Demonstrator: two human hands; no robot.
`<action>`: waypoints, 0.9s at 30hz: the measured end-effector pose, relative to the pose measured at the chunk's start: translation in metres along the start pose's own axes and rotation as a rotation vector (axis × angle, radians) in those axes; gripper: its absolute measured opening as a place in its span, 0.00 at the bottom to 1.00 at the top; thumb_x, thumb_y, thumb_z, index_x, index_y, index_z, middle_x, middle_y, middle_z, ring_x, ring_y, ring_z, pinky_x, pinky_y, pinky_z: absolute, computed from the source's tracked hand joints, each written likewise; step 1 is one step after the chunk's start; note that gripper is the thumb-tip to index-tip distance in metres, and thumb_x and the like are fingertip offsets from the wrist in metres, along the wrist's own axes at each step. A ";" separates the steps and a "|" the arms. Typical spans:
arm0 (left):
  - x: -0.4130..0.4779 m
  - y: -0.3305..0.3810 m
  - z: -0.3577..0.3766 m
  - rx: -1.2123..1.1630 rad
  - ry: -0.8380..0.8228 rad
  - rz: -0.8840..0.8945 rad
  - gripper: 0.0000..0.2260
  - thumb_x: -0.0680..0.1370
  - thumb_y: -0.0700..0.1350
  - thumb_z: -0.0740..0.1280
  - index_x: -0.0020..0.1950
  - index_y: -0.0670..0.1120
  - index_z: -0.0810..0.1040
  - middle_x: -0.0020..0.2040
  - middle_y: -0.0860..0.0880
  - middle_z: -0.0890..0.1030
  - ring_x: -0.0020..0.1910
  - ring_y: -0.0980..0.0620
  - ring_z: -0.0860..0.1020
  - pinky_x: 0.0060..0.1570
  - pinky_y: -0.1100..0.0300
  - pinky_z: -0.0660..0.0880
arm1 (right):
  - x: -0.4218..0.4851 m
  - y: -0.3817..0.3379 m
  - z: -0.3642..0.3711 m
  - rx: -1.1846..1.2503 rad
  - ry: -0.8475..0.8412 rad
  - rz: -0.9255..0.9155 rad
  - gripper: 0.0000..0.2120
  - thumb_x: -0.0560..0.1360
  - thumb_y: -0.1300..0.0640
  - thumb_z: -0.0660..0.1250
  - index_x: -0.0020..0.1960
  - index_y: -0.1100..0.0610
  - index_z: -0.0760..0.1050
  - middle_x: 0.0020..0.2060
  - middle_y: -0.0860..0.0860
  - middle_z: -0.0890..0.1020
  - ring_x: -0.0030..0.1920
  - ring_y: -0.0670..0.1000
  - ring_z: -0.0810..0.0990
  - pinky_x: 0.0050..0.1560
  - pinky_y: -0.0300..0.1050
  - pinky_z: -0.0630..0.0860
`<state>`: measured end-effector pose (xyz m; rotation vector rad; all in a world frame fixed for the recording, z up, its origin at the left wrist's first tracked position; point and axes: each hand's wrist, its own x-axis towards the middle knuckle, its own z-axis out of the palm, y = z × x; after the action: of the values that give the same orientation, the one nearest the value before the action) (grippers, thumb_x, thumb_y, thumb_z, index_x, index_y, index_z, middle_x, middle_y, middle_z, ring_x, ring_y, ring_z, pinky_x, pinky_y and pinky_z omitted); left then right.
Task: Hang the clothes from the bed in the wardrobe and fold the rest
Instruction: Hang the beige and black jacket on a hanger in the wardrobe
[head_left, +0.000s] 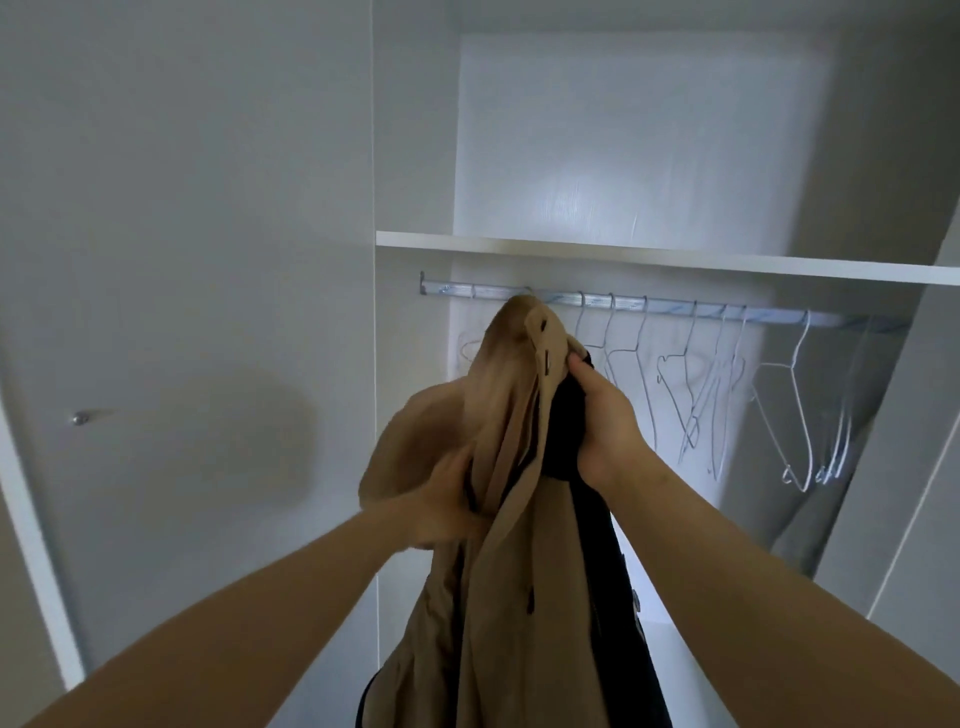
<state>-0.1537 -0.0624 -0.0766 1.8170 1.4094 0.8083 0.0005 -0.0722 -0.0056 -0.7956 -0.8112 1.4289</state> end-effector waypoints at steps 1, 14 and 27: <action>0.000 -0.003 0.008 -0.012 0.013 -0.015 0.21 0.78 0.35 0.62 0.71 0.37 0.63 0.70 0.39 0.67 0.68 0.44 0.67 0.68 0.57 0.63 | 0.000 -0.003 -0.001 0.008 -0.010 0.012 0.15 0.78 0.48 0.62 0.60 0.54 0.77 0.53 0.55 0.82 0.52 0.57 0.81 0.44 0.51 0.78; 0.014 0.039 -0.027 -0.021 0.243 0.012 0.10 0.74 0.42 0.67 0.33 0.43 0.74 0.34 0.46 0.76 0.35 0.51 0.74 0.34 0.60 0.69 | -0.004 -0.029 -0.068 -0.447 0.498 0.027 0.13 0.76 0.65 0.59 0.60 0.62 0.70 0.37 0.54 0.70 0.38 0.55 0.71 0.38 0.46 0.70; 0.005 0.078 -0.033 -0.034 0.045 -0.016 0.05 0.70 0.36 0.70 0.43 0.43 0.77 0.46 0.43 0.79 0.46 0.47 0.78 0.48 0.54 0.77 | -0.017 0.031 -0.023 -1.098 -0.128 -0.182 0.14 0.71 0.62 0.66 0.56 0.54 0.73 0.50 0.53 0.79 0.51 0.53 0.78 0.54 0.49 0.77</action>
<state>-0.1362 -0.0664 0.0065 1.7692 1.4285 0.8651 0.0045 -0.0887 -0.0440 -1.3915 -1.7628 0.7942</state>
